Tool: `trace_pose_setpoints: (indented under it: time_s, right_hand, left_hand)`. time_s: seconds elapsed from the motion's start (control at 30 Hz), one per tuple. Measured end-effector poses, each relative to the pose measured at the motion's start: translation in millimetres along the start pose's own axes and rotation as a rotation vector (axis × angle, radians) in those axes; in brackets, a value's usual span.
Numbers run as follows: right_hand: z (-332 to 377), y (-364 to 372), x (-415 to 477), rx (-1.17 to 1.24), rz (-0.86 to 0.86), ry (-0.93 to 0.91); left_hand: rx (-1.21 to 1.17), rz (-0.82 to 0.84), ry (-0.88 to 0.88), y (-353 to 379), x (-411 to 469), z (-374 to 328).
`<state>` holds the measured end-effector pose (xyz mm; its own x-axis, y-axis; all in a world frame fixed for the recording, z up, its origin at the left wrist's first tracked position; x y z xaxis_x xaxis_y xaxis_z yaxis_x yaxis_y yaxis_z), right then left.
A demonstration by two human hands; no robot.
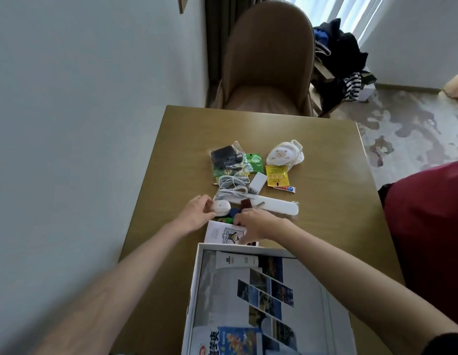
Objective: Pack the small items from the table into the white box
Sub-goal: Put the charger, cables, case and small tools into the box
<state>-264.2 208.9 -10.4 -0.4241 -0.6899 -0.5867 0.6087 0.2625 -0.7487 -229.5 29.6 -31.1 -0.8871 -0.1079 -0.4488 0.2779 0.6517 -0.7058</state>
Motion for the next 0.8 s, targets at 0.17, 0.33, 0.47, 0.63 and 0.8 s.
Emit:
trace_pose_setpoints:
  time_s: [0.17,0.33,0.47,0.63,0.8]
  right_hand:
    - [2.0,6.6,9.4,0.066,0.004,-0.001]
    - [4.4,7.9,17.1,0.019,0.034,-0.011]
    - [3.0,14.1,18.8,0.055,0.081,-0.051]
    - [-9.9,0.4,-0.4,0.158,0.031,-0.026]
    - [-29.9,-37.1,-55.4,0.508,-0.175,-0.017]
  left_hand:
    - [-0.043,0.036,0.042,-1.0,17.6,-0.9]
    - [-0.017,0.050,0.012,-0.6,30.1,-6.9]
    - [0.099,0.099,-0.010,2.8,32.9,-9.4]
    - [0.089,0.159,-0.013,-0.8,25.0,-11.9]
    - [-0.185,0.054,-0.043,-29.7,-8.8,-17.8]
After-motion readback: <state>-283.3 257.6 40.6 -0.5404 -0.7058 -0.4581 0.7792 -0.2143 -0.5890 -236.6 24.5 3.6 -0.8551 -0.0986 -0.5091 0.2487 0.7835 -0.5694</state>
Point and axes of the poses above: each hand's wrist, its own x-axis towards the middle knuckle, its own y-axis out of the palm, z = x × y, the point moved 3 cm from there along x, towards the middle knuckle, and after that the axes turned 3 degrees about -y, right-handed, at the moved point
